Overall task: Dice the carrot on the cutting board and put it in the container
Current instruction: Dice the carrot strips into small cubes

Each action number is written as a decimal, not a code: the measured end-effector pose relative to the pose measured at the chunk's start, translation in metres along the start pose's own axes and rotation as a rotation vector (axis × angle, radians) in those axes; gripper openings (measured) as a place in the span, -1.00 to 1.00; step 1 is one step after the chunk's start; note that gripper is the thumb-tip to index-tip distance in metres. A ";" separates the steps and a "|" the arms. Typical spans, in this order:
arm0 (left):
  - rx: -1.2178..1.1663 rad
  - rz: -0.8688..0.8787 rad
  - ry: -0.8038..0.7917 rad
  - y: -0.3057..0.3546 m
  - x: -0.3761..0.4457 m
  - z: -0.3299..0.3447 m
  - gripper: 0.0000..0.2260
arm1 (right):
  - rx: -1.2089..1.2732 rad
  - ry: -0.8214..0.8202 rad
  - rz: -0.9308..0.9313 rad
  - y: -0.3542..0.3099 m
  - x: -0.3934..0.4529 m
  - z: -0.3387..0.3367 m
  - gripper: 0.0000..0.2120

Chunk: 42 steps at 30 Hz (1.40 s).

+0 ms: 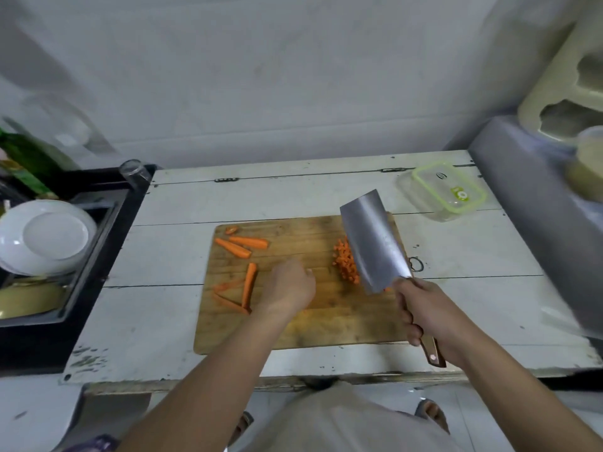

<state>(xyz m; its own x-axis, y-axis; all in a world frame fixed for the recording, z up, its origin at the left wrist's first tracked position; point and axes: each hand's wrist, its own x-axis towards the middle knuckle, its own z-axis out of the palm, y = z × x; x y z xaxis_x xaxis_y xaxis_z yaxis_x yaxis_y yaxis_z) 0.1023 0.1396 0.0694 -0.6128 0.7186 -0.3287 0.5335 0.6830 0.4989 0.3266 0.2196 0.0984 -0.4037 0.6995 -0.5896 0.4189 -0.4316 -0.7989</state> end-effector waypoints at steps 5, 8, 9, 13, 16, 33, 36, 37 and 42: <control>0.044 0.019 0.118 -0.026 -0.004 0.009 -0.79 | -0.013 -0.001 -0.014 0.001 -0.001 -0.005 -0.70; 0.157 -0.038 0.107 -0.025 0.000 0.037 -0.62 | -0.057 -0.027 -0.020 0.006 -0.001 0.000 -0.68; 0.192 0.014 0.146 -0.021 0.000 0.046 -0.65 | -0.077 -0.031 -0.018 0.007 -0.002 0.002 -0.68; 0.207 0.319 0.112 -0.027 0.005 0.050 -0.76 | -0.118 -0.033 -0.008 0.009 -0.005 0.003 -0.67; 0.217 0.395 0.053 -0.053 0.009 0.029 -0.74 | -0.129 -0.026 -0.001 0.009 -0.008 0.003 -0.66; -0.015 0.326 0.265 -0.054 -0.026 0.058 -0.83 | -0.933 0.182 -0.205 0.029 -0.010 0.054 -0.66; -0.009 0.318 0.272 -0.074 -0.027 0.056 -0.90 | -0.972 0.150 -0.216 0.028 -0.008 0.061 -0.65; 0.009 0.327 0.283 -0.078 -0.028 0.056 -0.91 | -0.984 0.125 -0.212 0.027 -0.006 0.062 -0.65; -0.009 0.402 0.316 -0.075 -0.024 0.058 -0.83 | -0.895 0.151 -0.213 0.021 -0.003 0.056 -0.66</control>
<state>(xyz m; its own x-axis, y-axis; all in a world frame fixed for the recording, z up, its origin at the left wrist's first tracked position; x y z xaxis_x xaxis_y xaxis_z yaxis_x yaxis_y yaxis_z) 0.1110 0.0782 -0.0066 -0.5075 0.8487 0.1487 0.7592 0.3588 0.5430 0.2909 0.1766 0.0763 -0.4604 0.8073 -0.3692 0.8444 0.2700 -0.4627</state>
